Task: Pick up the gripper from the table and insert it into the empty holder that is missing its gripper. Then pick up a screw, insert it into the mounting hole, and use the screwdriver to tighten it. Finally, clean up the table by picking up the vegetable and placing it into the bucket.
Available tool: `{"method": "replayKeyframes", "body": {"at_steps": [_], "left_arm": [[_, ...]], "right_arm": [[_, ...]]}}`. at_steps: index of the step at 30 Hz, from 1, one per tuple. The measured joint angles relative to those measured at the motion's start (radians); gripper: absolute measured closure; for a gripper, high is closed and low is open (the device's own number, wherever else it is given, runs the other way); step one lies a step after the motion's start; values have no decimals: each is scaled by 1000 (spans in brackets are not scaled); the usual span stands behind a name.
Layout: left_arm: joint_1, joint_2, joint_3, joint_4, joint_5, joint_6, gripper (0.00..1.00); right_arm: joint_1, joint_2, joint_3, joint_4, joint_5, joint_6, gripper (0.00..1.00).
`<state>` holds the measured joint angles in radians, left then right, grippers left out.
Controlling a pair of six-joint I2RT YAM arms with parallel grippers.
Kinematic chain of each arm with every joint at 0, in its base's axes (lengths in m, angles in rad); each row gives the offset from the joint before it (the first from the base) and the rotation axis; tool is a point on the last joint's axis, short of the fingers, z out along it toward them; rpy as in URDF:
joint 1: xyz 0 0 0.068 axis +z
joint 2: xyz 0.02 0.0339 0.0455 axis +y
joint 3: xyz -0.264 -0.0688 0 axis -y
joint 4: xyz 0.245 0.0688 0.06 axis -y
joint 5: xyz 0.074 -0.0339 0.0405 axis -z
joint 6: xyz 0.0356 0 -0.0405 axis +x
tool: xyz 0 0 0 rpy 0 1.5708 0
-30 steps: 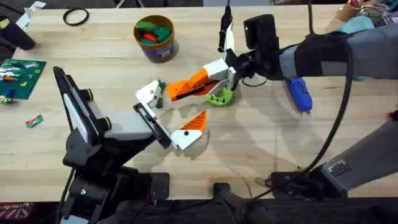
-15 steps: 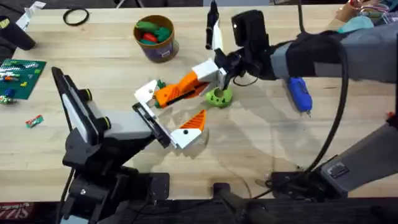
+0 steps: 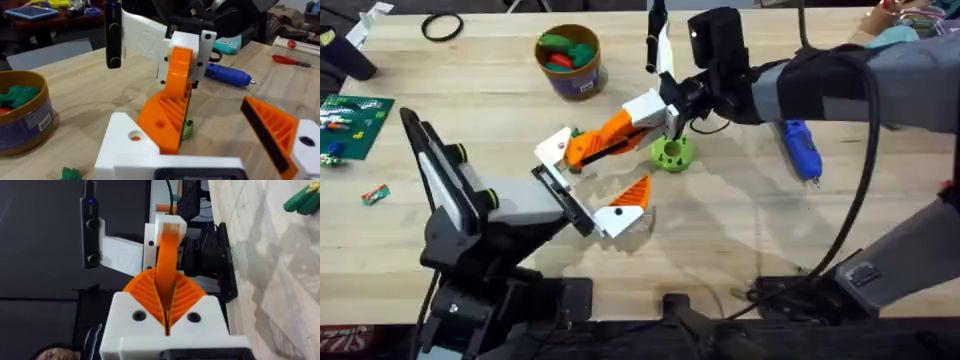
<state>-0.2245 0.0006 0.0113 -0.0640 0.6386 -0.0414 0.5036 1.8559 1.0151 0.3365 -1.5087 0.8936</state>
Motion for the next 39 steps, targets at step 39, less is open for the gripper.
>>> {"method": "replayKeyframes", "body": {"at_steps": [39], "left_arm": [[11, 0, 0, -3, -35, -42, 14]], "right_arm": [[70, 130, 139, 14, 33, 51, 995]]}}
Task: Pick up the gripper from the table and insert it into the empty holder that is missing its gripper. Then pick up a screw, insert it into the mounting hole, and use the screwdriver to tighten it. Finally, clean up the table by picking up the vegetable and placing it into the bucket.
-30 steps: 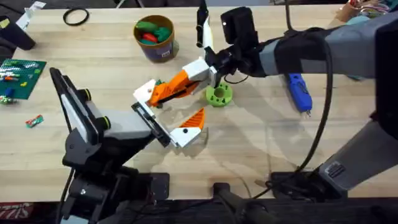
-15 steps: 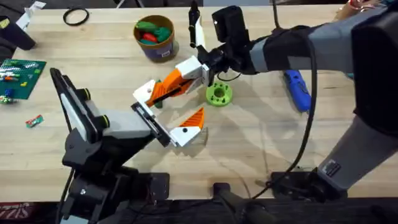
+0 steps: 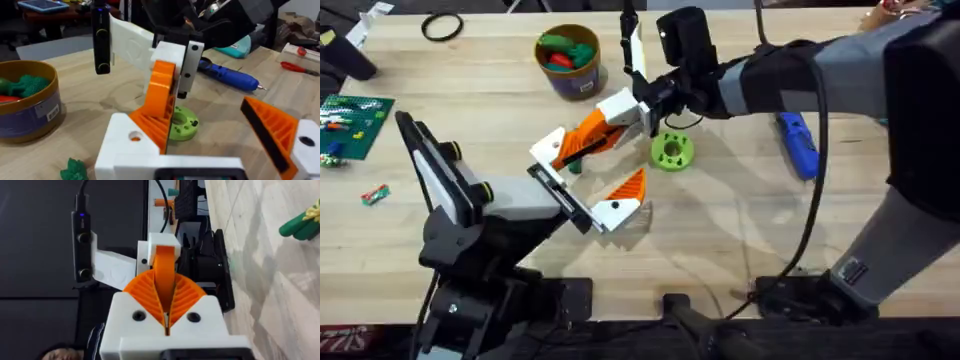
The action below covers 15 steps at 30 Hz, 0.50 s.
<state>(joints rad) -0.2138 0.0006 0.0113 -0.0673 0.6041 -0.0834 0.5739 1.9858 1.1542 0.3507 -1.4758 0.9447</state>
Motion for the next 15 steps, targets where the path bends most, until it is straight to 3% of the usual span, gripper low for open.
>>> {"method": "replayKeyframes", "body": {"at_steps": [15], "left_arm": [[0, 0, 0, 1, 8, 8, 14]], "right_arm": [[-4, 13, 19, -8, -36, 23, 995]]}}
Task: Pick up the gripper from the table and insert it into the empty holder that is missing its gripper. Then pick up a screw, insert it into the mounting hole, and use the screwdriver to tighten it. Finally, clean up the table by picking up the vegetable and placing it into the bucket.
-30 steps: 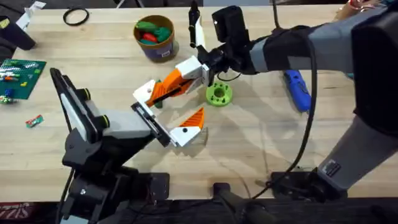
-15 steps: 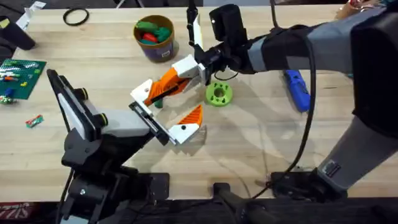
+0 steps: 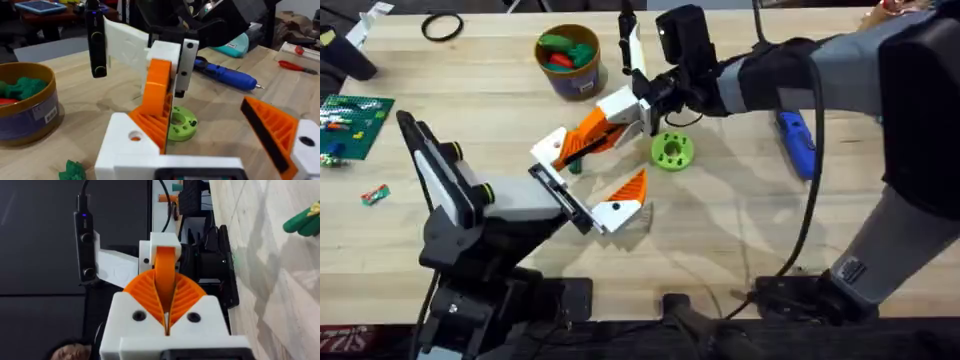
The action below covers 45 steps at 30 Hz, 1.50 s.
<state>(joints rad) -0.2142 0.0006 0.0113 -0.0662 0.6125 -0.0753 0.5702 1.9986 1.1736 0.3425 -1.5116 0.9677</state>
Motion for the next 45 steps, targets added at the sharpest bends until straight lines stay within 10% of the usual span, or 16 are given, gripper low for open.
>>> {"method": "replayKeyframes", "body": {"at_steps": [45], "left_arm": [[16, 0, 0, -2, 57, -12, 14]], "right_arm": [[21, 33, 23, 9, -12, 9, 995]]}}
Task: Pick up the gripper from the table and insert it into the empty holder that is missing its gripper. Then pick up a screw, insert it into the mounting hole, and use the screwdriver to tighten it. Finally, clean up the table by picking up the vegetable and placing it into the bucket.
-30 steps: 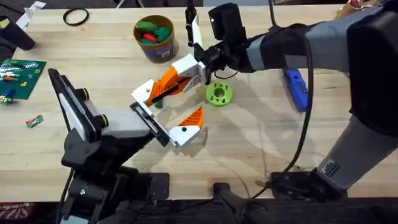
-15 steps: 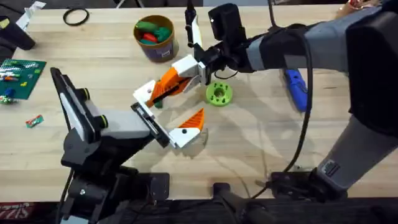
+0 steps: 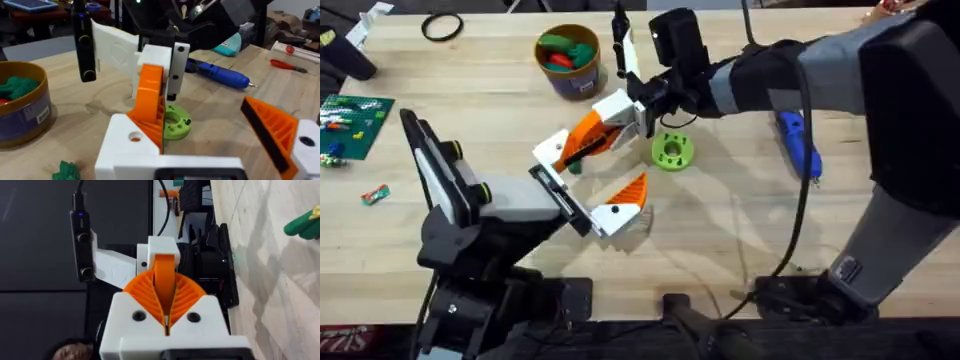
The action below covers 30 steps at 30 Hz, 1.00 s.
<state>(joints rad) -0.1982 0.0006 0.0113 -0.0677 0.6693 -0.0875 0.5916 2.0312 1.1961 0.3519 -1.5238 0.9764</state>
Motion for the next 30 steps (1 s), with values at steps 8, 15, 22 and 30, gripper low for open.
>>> {"method": "replayKeyframes", "body": {"at_steps": [8, 15, 22, 30], "left_arm": [[1, 0, 0, 1, -11, 5, 14], [6, 0, 0, 1, -19, 9, 14], [6, 0, 0, 1, -20, 12, 14], [6, 0, 0, 1, -24, 12, 14]], "right_arm": [[5, 9, 18, 29, 0, 8, 995], [9, 18, 32, 42, 0, 12, 995], [9, 18, 32, 42, 3, 3, 995], [9, 18, 32, 42, 11, -5, 995]]}}
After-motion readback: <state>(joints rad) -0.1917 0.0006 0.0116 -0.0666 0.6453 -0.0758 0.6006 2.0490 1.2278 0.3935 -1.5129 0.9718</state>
